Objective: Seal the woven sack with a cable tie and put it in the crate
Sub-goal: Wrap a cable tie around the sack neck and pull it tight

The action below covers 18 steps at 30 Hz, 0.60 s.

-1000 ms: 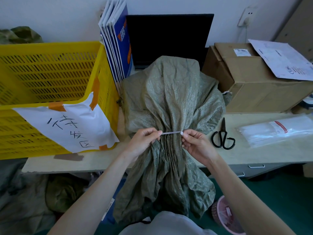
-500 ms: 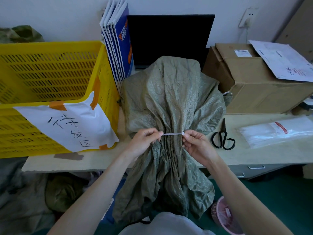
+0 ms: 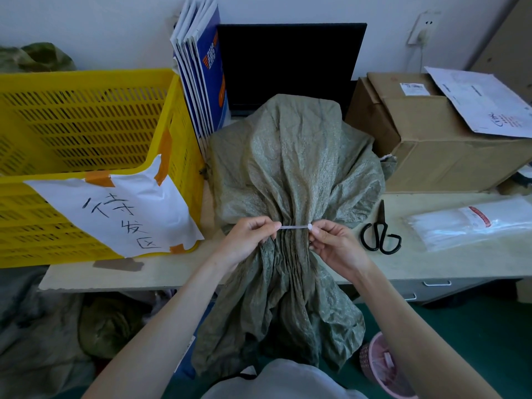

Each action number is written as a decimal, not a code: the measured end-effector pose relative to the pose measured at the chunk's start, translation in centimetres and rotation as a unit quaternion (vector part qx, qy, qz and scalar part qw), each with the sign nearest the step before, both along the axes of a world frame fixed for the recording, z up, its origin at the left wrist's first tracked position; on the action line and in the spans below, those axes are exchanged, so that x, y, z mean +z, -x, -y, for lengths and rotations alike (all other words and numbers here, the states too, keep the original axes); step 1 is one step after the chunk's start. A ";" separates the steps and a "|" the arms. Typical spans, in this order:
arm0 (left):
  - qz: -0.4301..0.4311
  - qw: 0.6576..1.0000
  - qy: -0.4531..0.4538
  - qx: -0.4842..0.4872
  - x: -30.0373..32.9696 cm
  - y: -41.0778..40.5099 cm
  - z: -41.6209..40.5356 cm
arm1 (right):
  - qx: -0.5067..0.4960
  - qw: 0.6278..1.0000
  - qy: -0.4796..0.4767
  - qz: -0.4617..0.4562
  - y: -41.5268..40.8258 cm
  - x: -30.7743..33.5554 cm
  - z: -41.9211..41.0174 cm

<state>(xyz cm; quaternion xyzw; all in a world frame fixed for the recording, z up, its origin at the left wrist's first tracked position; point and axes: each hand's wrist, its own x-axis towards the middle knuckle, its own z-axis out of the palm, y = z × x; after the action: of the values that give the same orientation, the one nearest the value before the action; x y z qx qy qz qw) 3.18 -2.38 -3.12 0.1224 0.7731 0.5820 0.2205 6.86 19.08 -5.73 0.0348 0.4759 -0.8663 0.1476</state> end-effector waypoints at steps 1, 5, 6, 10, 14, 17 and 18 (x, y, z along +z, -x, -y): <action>-0.001 1.000 0.000 -0.004 0.1 0.0 -0.1 | 0.000 1.000 -0.002 0.001 0.0 0.0 0.1; -0.011 1.000 0.012 -0.025 0.5 0.0 -0.4 | 0.009 0.999 -0.037 -0.004 0.2 0.5 0.4; -0.013 0.999 0.014 -0.030 0.6 0.0 -0.5 | 0.009 0.999 -0.052 -0.005 0.2 0.6 0.5; -0.019 0.999 0.028 -0.035 0.9 0.1 -1.1 | -0.005 0.996 -0.090 -0.002 0.5 0.9 0.8; -0.024 0.999 0.032 -0.016 0.9 0.2 -1.2 | -0.029 0.986 -0.165 -0.008 0.4 1.0 0.6; -0.032 0.999 0.039 0.002 0.7 0.2 -1.2 | -0.044 0.973 -0.225 -0.030 0.1 1.6 0.0; -0.038 0.998 0.041 0.008 0.6 0.2 -1.2 | -0.047 0.970 -0.235 -0.037 0.0 1.9 -0.2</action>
<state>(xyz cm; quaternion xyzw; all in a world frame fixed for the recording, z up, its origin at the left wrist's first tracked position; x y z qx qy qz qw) 2.95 -1.21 -2.50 0.1292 0.8049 0.5467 0.1910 6.86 19.27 -3.81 0.0586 0.6695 -0.7365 0.0771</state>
